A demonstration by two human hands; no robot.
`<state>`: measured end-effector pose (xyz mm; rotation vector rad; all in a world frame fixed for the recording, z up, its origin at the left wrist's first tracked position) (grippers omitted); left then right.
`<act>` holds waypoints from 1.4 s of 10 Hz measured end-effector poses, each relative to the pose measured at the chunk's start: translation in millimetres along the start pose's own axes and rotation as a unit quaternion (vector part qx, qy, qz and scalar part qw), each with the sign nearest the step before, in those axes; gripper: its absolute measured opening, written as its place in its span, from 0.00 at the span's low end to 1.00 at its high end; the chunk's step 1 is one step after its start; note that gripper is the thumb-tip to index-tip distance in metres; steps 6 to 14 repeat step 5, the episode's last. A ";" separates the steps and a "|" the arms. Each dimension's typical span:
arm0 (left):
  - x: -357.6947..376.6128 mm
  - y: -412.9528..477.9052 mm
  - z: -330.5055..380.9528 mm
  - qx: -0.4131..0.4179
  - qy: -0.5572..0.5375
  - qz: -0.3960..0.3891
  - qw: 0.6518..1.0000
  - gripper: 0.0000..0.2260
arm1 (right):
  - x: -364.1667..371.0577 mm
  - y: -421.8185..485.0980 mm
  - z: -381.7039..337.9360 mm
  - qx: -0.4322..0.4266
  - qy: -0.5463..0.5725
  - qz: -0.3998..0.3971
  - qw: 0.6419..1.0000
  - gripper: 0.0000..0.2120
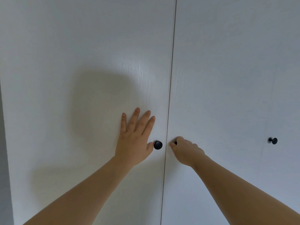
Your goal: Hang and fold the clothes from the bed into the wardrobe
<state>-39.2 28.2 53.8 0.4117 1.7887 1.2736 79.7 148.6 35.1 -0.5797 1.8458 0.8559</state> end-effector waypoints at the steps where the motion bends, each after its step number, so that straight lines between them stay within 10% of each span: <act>1: 0.7 -1.6 -1.6 0.010 0.005 -0.002 1.000 0.35 | 3.0 0.9 1.2 0.015 0.011 0.004 1.000 0.17; 5: -3.8 -17.1 -1.4 -0.022 -0.031 -0.139 0.990 0.33 | 9.8 -21.3 -1.7 0.095 0.167 0.019 0.981 0.21; 14: -3.8 -17.1 -1.4 -0.022 -0.031 -0.139 0.990 0.33 | 9.8 -21.3 -1.7 0.095 0.167 0.019 0.981 0.21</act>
Point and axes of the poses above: each hand's wrist, its own y-axis towards the middle knuckle, its own x-axis out of the palm, z = x × y, the point moved 4 cm from there along y, towards the middle knuckle, and after that the axes turned 14 degrees about -x, right-handed, at the moved point
